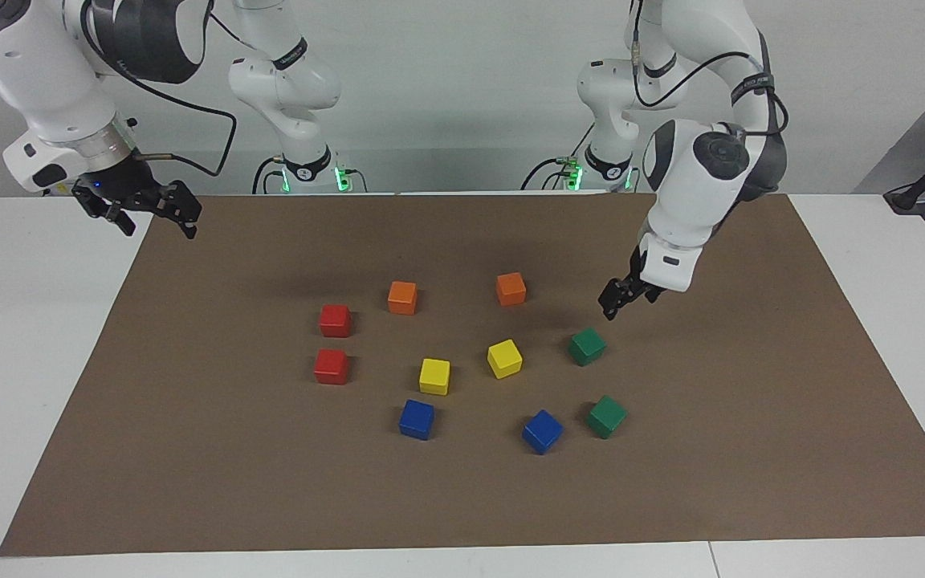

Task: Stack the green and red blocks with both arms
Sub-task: 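Grasp the nearer green cube with the left gripper while the right grasps red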

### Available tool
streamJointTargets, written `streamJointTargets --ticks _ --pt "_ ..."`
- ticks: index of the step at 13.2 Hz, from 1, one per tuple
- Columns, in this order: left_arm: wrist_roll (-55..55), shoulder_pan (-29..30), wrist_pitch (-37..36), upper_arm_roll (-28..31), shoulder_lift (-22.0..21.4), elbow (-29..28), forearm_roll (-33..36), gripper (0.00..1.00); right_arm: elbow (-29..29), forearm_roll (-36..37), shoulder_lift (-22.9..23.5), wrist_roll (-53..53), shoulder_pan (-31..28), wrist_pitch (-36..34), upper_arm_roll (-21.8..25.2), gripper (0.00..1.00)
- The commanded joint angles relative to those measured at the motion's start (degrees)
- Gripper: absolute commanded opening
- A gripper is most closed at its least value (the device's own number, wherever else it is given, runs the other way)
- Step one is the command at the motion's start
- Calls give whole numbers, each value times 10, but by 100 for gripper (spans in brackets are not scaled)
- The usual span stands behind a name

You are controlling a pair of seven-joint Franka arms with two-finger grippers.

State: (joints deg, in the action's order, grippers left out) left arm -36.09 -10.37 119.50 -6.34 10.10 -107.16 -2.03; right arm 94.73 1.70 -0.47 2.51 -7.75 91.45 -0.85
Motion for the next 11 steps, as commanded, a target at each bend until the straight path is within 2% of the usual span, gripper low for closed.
streamJointTargets --ticks 1,5,8,11 --pt "-30 -16 40 10 37 2 6 100 24 3 -17 -7 -9 21 -6 100" --pt "-122 -36 79 9 86 6 47 100 27 4 -18 -11 -4 27 -6 100" --pt "-124 -36 82 10 90 4 48 100 50 4 -16 -55 19 71 -8 96" --pt "-169 -36 122 9 93 -18 48 100 76 1 -1 -119 52 115 -9 96"
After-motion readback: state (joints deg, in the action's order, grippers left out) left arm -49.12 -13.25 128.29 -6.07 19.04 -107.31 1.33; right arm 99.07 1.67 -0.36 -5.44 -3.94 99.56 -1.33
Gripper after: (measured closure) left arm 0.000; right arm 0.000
